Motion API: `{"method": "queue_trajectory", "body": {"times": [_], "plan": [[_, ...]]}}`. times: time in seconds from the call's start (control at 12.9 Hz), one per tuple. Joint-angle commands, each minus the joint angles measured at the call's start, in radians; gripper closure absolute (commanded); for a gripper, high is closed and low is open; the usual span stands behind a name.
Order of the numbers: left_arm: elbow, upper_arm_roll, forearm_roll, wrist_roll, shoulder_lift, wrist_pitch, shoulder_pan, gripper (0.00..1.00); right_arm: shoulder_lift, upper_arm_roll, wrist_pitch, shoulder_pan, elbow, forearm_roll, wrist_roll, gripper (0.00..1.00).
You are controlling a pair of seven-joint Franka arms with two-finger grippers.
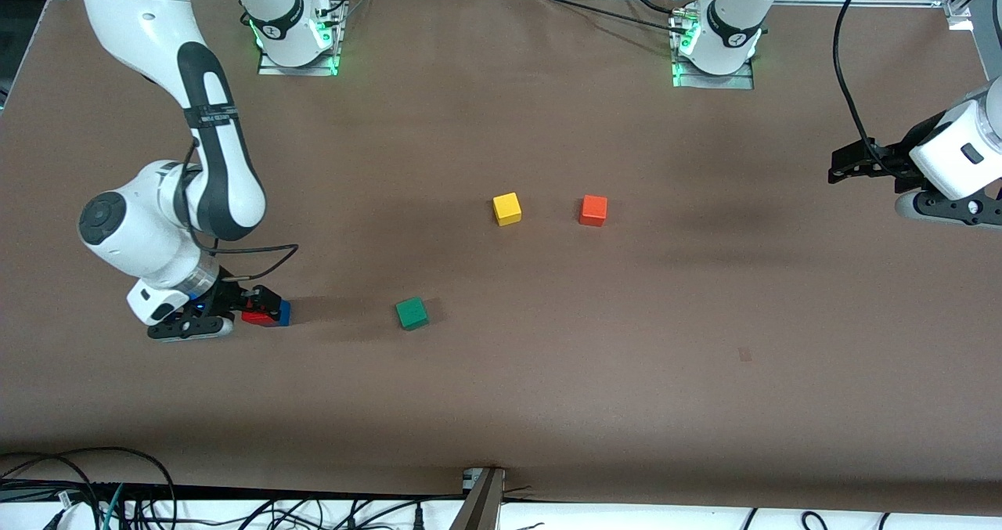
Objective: Pass red block to right arm, stack on blue
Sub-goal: 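Open the right gripper to release the red cube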
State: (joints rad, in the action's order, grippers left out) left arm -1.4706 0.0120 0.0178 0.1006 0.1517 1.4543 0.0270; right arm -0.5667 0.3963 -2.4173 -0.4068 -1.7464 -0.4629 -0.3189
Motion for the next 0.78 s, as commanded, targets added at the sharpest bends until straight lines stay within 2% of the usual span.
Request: {"method": "queue_trajectory", "body": {"times": [0.0,0.31,0.54,0.7], "plan": [[0.009,-0.001,0.018,0.005,-0.004,-0.002,-0.006,0.00,0.054,0.050,0.188,-0.004,0.074,0.093,0.000,0.00],[0.009,-0.001,0.018,0.004,-0.004,-0.002,-0.006,0.00,0.082,0.105,0.456,-0.004,0.223,0.132,0.023,0.00],[0.009,-0.001,0.018,0.001,-0.004,-0.002,-0.006,0.00,0.164,0.113,0.561,-0.007,0.223,0.159,0.095,0.00],[0.009,0.000,0.018,-0.002,-0.004,-0.002,-0.006,0.00,0.247,0.108,0.633,-0.039,0.220,0.229,0.187,0.00]]}}
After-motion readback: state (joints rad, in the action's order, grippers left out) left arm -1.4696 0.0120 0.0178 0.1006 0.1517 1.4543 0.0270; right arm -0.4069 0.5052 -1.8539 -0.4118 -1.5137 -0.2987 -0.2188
